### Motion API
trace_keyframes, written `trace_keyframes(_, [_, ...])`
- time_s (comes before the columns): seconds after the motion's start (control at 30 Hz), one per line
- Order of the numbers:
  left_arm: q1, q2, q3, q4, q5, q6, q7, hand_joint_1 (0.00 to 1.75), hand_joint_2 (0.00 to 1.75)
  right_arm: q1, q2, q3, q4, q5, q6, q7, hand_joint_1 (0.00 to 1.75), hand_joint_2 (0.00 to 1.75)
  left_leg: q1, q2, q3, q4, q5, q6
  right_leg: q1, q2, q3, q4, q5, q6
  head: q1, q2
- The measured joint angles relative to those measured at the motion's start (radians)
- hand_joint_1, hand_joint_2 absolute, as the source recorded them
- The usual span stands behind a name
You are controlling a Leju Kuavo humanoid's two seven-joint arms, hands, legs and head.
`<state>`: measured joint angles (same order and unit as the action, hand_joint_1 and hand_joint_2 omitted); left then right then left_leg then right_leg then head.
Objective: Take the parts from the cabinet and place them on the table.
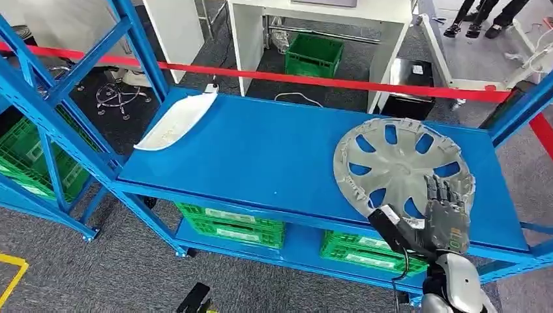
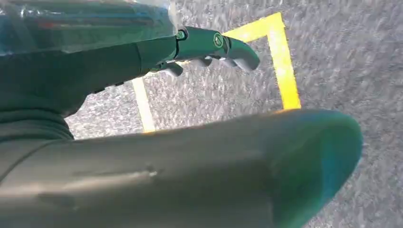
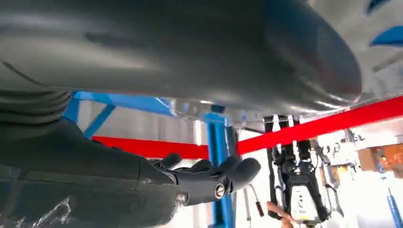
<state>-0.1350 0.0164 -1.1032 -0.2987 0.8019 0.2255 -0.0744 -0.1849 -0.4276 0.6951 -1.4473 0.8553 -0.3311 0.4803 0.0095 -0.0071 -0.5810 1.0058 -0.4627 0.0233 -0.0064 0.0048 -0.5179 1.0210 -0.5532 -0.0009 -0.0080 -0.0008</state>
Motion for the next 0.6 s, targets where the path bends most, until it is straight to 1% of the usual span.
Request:
trace_keyframes(0.03, [-0.002, 0.001, 0.000, 0.000, -0.002, 0.004, -0.008, 0.00, 0.00, -0.003, 0.000, 0.000, 0.000, -0.002, -0.003, -0.002, 0.00, 0.00, 0.002, 0.000, 0.002, -0.001, -0.003, 0.005, -0.002, 0.001, -0.032, 0.057, -0.026, 0.003, 0.007, 0.000])
trace_keyframes(0.07, [-0.004, 0.001, 0.000, 0.000, -0.006, 0.004, -0.015, 0.00, 0.00, -0.003, 0.000, 0.000, 0.001, -0.003, -0.005, -0.002, 0.00, 0.00, 0.002, 0.000, 0.003, -0.001, -0.006, 0.008, -0.005, 0.001, -0.079, 0.135, -0.053, 0.007, 0.010, 0.000])
trace_keyframes(0.1, [-0.004, 0.000, -0.002, 0.000, -0.006, 0.005, -0.018, 0.00, 0.00, 0.000, 0.001, 0.002, 0.002, -0.006, -0.005, -0.003, 0.00, 0.00, 0.002, 0.000, 0.005, -0.001, -0.010, 0.009, -0.008, 0.000, -0.135, 0.221, -0.079, 0.011, 0.011, 0.000])
trace_keyframes(0.13, [-0.004, -0.001, -0.004, 0.000, -0.006, 0.006, -0.016, 0.00, 0.00, 0.003, 0.002, 0.002, 0.003, -0.009, -0.005, -0.005, 0.00, 0.00, 0.002, 0.000, 0.008, 0.000, -0.014, 0.010, -0.009, 0.000, -0.177, 0.275, -0.084, 0.013, 0.013, 0.000])
trace_keyframes(0.17, [-0.002, -0.001, -0.006, 0.000, -0.006, 0.006, -0.011, 0.00, 0.00, 0.004, 0.004, 0.002, 0.005, -0.015, -0.004, -0.009, 0.00, 0.00, 0.002, 0.000, 0.013, 0.000, -0.019, 0.008, -0.010, 0.000, -0.197, 0.283, -0.061, 0.015, 0.013, 0.000])
trace_keyframes(0.2, [0.000, -0.002, -0.009, 0.000, -0.006, 0.006, -0.007, 0.00, 0.00, 0.003, 0.005, 0.002, 0.007, -0.029, -0.001, -0.017, 0.00, 0.00, 0.003, -0.001, 0.022, 0.000, -0.026, 0.006, -0.010, 0.000, -0.194, 0.245, -0.015, 0.015, 0.014, 0.000])
trace_keyframes(0.23, [-0.001, -0.002, -0.010, 0.000, -0.006, 0.006, -0.006, 0.00, 0.00, 0.002, 0.006, 0.002, 0.009, -0.043, 0.000, -0.026, 0.00, 0.00, 0.003, -0.002, 0.031, 0.001, -0.032, 0.002, -0.010, 0.000, -0.175, 0.178, 0.041, 0.014, 0.014, 0.000])
trace_keyframes(0.27, [-0.002, -0.002, -0.011, 0.000, -0.006, 0.006, -0.006, 0.00, 0.00, 0.001, 0.009, 0.002, 0.010, -0.059, 0.003, -0.036, 0.00, 0.00, 0.004, -0.003, 0.042, 0.002, -0.041, -0.002, -0.010, -0.001, -0.145, 0.090, 0.103, 0.011, 0.015, 0.000])
trace_keyframes(0.3, [-0.003, -0.002, -0.013, 0.000, -0.006, 0.006, -0.006, 0.00, 0.00, 0.000, 0.011, 0.003, 0.011, -0.076, 0.006, -0.045, 0.00, 0.00, 0.004, -0.003, 0.050, 0.002, -0.049, -0.009, -0.010, -0.002, -0.124, 0.036, 0.125, 0.006, 0.016, 0.000])
trace_keyframes(0.33, [-0.007, -0.002, -0.014, 0.000, -0.006, 0.006, -0.005, 0.00, 0.00, -0.004, 0.019, 0.006, 0.019, -0.103, 0.014, -0.059, 0.00, 0.00, -0.003, -0.005, 0.048, 0.006, -0.054, -0.016, -0.005, -0.001, -0.115, 0.024, 0.116, 0.003, 0.017, 0.000])
trace_keyframes(0.37, [-0.007, -0.002, -0.015, 0.000, -0.005, 0.006, -0.004, 0.00, 0.00, -0.008, 0.024, 0.009, 0.022, -0.116, 0.021, -0.064, 0.00, 0.00, -0.002, -0.004, 0.042, 0.007, -0.053, -0.021, -0.005, -0.001, -0.107, 0.004, 0.095, -0.008, 0.019, 0.000])
trace_keyframes(0.4, [-0.008, -0.001, -0.015, 0.000, -0.006, 0.006, -0.002, 0.00, 0.00, -0.008, 0.031, 0.010, 0.027, -0.126, 0.027, -0.066, 0.00, 0.00, -0.004, -0.004, 0.042, 0.011, -0.057, -0.017, -0.008, 0.001, -0.109, 0.002, 0.099, -0.007, 0.014, 0.000])
trace_keyframes(0.43, [-0.007, -0.001, -0.016, 0.000, -0.006, 0.005, -0.002, 0.00, 0.00, -0.008, 0.037, 0.013, 0.032, -0.135, 0.036, -0.066, 0.00, 0.00, -0.004, -0.004, 0.042, 0.010, -0.054, -0.011, -0.007, 0.003, -0.109, 0.002, 0.099, -0.007, 0.013, 0.000])
trace_keyframes(0.5, [-0.009, -0.001, -0.016, 0.000, -0.006, 0.006, -0.001, 0.00, 0.00, -0.012, 0.050, 0.017, 0.043, -0.167, 0.048, -0.074, 0.00, 0.00, -0.004, -0.003, 0.046, 0.005, -0.053, -0.010, -0.006, 0.003, -0.109, 0.002, 0.096, -0.011, 0.008, 0.000])
trace_keyframes(0.6, [-0.012, -0.002, -0.017, 0.000, -0.007, 0.006, -0.001, 0.00, 0.00, -0.017, 0.069, 0.024, 0.064, -0.230, 0.053, -0.102, 0.00, 0.00, -0.002, -0.003, 0.050, -0.004, -0.053, -0.010, -0.003, 0.002, -0.108, 0.002, 0.093, -0.017, 0.007, 0.000])
